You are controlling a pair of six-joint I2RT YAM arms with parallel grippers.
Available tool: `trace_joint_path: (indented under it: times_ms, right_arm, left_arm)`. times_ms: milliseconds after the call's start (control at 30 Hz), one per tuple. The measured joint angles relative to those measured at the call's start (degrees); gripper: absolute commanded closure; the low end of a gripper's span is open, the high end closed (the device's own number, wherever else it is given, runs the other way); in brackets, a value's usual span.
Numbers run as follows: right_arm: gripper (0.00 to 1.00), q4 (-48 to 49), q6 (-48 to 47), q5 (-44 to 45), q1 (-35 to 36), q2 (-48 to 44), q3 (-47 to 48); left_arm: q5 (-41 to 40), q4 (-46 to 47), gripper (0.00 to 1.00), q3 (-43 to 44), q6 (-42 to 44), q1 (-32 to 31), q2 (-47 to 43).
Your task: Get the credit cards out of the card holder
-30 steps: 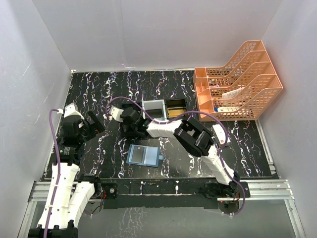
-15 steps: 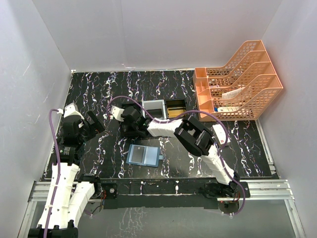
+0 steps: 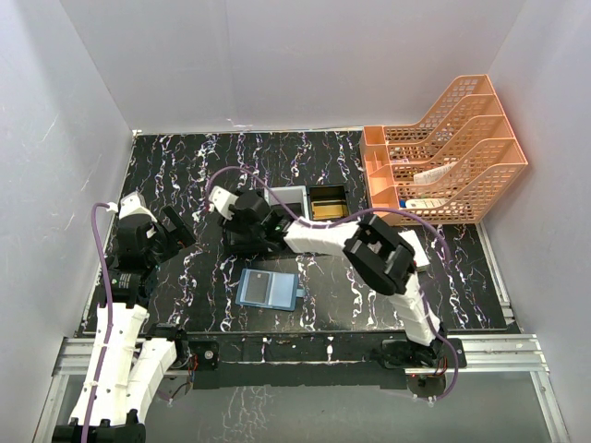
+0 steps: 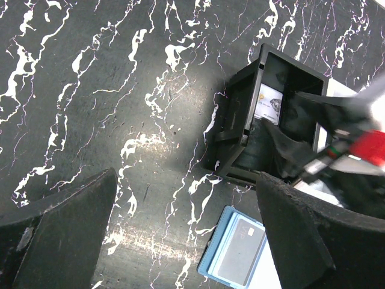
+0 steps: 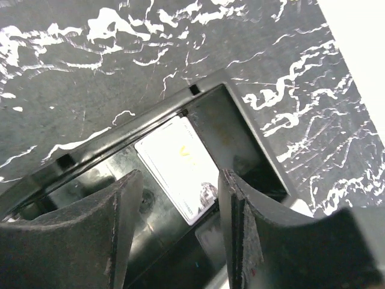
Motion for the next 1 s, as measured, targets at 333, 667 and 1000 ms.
trace_joint_path:
  times_ms: [333, 667, 1000]
  right_arm:
    - [0.45, 13.07, 21.44, 7.41, -0.17, -23.50, -21.88]
    - [0.48, 11.93, 56.43, 2.86, 1.18, -36.30, -39.08]
    - [0.47, -0.72, 71.19, 9.84, 8.35, -35.17, -41.07]
  left_arm:
    - [1.14, 0.15, 0.01, 0.00, 0.17, 0.00, 1.33]
    - [9.81, 4.31, 0.01, -1.88, 2.05, 0.02, 4.83]
    - [23.67, 9.05, 0.01, -3.80, 4.87, 0.00, 13.18]
